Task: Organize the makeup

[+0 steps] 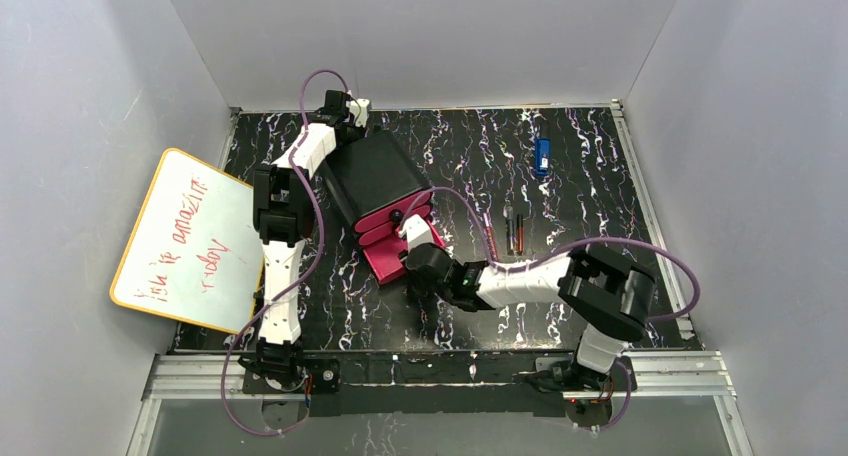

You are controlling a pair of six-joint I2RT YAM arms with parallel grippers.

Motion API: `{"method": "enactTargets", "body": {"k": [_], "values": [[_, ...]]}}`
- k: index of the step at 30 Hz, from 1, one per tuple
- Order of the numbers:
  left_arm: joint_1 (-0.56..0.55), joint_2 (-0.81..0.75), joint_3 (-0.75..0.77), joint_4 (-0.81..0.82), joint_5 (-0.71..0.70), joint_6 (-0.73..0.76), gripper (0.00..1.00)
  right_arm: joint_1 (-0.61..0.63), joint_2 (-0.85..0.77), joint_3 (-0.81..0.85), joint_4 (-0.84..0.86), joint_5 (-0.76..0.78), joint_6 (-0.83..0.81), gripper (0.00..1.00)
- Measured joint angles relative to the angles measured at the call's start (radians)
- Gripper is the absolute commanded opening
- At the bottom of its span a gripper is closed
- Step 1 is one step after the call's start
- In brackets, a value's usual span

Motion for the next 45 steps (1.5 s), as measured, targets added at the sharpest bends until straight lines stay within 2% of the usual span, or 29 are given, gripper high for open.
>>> {"method": "enactTargets", "body": {"k": [5, 8, 12, 14, 20, 24, 27, 31, 37, 40, 45], "values": [[0.000, 0.000, 0.000, 0.000, 0.000, 0.000, 0.98, 0.046, -0.089, -0.052, -0.111, 0.022, 0.033, 0.38], [0.000, 0.000, 0.000, 0.000, 0.000, 0.000, 0.98, 0.075, -0.146, -0.078, -0.187, 0.034, 0.056, 0.42], [0.000, 0.000, 0.000, 0.000, 0.000, 0.000, 0.99, 0.098, -0.206, -0.103, -0.271, 0.044, 0.087, 0.71], [0.000, 0.000, 0.000, 0.000, 0.000, 0.000, 0.98, 0.099, -0.223, -0.105, -0.310, 0.056, 0.096, 0.75], [0.000, 0.000, 0.000, 0.000, 0.000, 0.001, 0.98, 0.098, -0.272, -0.074, -0.414, 0.097, 0.085, 0.79], [-0.001, 0.000, 0.000, 0.000, -0.001, 0.002, 0.98, 0.082, -0.334, 0.012, -0.478, 0.146, 0.060, 0.74], [-0.001, 0.000, 0.000, 0.000, -0.001, 0.002, 0.98, 0.009, -0.357, 0.088, -0.502, 0.159, 0.047, 0.69], [-0.002, 0.000, 0.000, 0.000, -0.002, 0.003, 0.98, -0.196, -0.360, 0.104, -0.507, 0.105, 0.018, 0.67], [-0.006, 0.000, 0.000, 0.000, -0.004, 0.004, 0.99, -0.500, -0.195, 0.148, -0.547, -0.063, -0.032, 0.63], [-0.008, 0.000, 0.000, 0.000, -0.006, 0.005, 0.98, -0.570, -0.116, 0.166, -0.555, -0.142, -0.049, 0.62], [-0.008, 0.000, 0.000, 0.000, -0.007, 0.007, 0.99, -0.614, -0.038, 0.168, -0.548, -0.241, -0.073, 0.60]]}}
